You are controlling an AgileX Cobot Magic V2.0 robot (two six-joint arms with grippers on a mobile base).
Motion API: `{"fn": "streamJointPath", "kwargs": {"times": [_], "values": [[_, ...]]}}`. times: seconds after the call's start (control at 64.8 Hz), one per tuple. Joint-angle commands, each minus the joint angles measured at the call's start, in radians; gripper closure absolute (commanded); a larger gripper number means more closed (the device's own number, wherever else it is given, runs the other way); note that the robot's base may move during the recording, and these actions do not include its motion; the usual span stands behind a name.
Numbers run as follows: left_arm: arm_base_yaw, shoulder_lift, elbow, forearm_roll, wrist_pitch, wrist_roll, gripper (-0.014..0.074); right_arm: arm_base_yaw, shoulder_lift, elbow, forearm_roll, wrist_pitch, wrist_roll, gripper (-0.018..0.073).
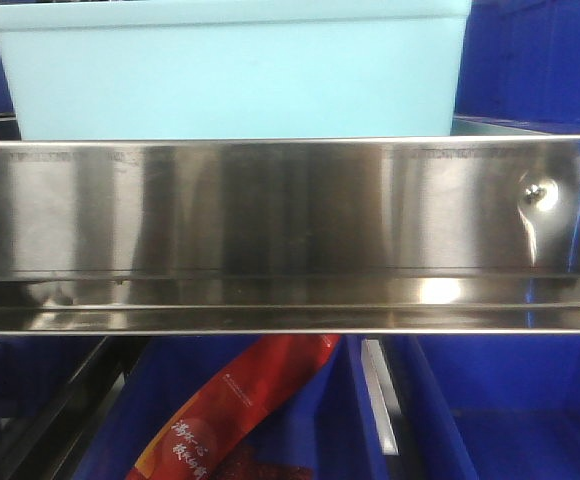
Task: Fetch blue bin and place on conveyor start
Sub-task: 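Lower both grippers onto the rims of the light-blue bin on the shelf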
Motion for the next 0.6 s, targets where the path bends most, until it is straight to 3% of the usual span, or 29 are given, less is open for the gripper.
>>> {"fn": "streamJointPath", "kwargs": {"times": [0.0,0.586], "values": [[0.006,-0.003,-0.003,-0.005,-0.018,-0.001,0.0707,0.003,-0.003,-0.001,0.005,-0.007,-0.009,0.0721],[0.006,-0.003,-0.003,-0.005,-0.031,-0.001,0.0707,0.003,-0.003,-0.001,0.005,-0.044,-0.009,0.0721]]}}
